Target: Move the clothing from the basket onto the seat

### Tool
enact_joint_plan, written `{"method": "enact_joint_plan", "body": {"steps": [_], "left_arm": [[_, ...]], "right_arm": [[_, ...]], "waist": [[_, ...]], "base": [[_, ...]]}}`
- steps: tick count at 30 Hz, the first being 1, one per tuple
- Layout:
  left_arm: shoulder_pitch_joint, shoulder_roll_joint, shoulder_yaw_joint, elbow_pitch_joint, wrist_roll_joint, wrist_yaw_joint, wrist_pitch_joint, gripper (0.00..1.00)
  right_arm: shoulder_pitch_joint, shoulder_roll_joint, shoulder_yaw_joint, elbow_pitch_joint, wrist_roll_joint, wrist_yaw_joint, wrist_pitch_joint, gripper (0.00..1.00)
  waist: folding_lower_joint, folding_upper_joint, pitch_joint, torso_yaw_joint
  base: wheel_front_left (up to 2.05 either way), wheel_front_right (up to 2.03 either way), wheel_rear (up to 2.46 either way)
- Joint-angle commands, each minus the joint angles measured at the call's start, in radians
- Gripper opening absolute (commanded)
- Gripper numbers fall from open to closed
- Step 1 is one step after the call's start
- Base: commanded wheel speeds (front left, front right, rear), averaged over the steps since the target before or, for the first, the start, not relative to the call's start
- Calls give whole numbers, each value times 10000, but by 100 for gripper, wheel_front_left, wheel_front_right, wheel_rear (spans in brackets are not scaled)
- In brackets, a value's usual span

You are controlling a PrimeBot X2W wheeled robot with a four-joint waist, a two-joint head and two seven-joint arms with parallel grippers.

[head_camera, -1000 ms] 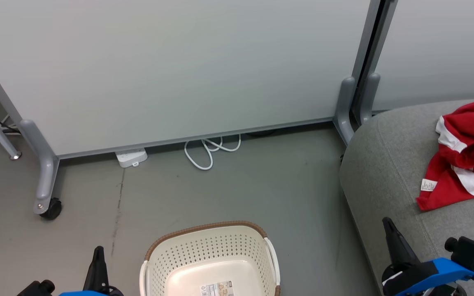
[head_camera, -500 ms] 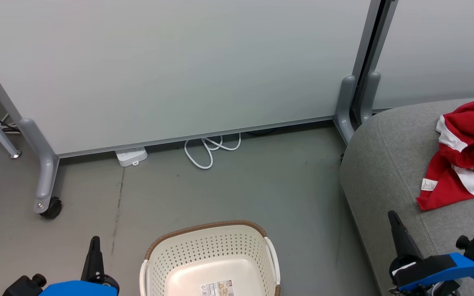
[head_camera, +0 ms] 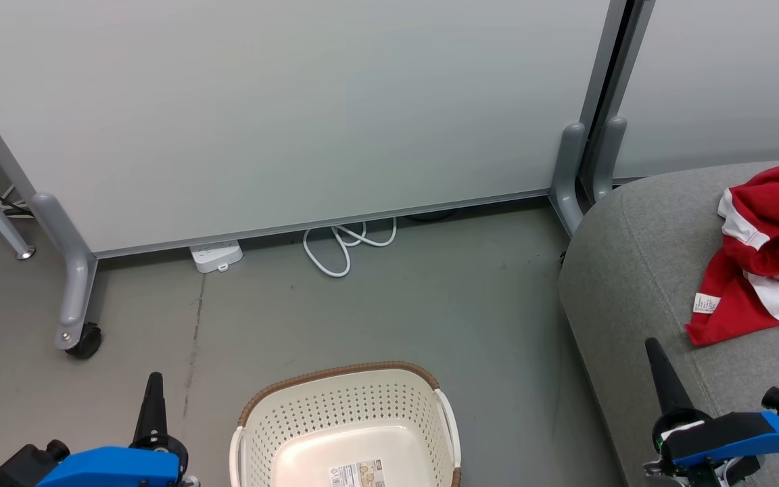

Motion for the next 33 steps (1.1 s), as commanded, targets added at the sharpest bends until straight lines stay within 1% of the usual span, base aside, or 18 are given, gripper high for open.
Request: {"method": "enact_joint_plan", "body": {"steps": [1,15,33], "left_arm": [[-280,21,90,-154,-192,-47,68,0],[-477,-9,205,-278,-1410,-58,435,0],[-714,-48,367,-415,-2782,-72,849,0]], "right_arm": [[-256,-50,-36,-132,247,3,36,0],[-346,-57,-164,-144,1752,3,227,0],[-466,-65,-303,-157,3416,5,455,0]], "waist": [[-1,0,2,1],[-1,0,30,10],[-1,0,66,22]], "base": [[0,0,0],[0,0,0],[0,0,0]]}}
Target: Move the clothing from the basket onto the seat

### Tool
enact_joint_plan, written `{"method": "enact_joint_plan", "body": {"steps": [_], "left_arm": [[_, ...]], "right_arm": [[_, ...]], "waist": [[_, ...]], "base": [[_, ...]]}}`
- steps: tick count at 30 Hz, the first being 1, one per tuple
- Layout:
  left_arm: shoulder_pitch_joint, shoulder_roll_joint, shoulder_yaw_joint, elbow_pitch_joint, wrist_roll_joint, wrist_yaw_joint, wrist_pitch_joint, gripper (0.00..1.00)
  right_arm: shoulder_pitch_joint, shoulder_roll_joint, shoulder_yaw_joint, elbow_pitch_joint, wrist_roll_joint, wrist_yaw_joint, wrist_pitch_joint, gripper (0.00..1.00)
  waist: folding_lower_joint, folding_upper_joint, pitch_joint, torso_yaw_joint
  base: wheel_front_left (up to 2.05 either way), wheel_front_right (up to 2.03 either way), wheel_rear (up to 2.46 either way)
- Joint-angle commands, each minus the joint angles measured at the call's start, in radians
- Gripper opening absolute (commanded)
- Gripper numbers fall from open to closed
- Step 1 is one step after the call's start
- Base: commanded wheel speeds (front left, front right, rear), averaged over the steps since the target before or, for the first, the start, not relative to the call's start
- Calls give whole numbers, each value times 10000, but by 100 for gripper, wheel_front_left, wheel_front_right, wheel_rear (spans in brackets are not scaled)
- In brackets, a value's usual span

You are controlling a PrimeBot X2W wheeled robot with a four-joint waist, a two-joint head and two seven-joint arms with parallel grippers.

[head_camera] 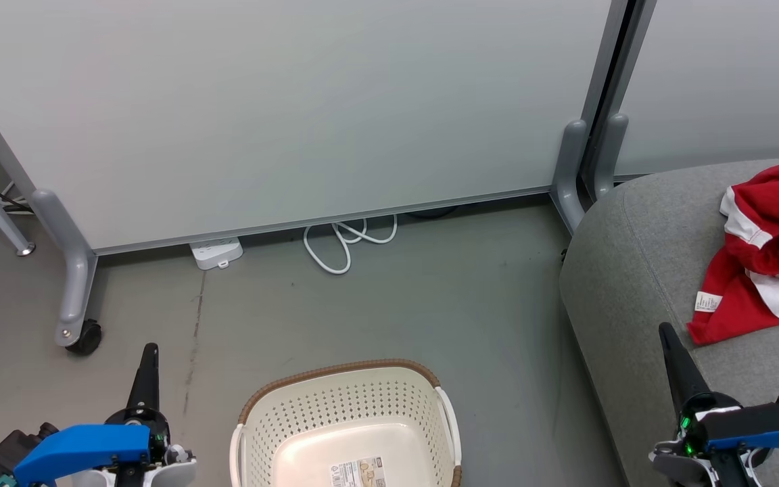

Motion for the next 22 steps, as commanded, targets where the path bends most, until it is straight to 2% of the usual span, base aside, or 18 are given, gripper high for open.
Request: {"method": "enact_joint_plan", "body": {"steps": [1,22], "left_arm": [[-220,-9,85,-94,-192,-70,80,0],[-437,-41,210,-231,-1541,-85,483,0]], "right_arm": [[-221,-56,-35,-75,238,5,55,0],[-287,-64,-177,-81,1887,5,265,0]], "waist": [[0,0,3,1],[0,0,45,15]], "base": [[0,0,0],[0,0,0]]}}
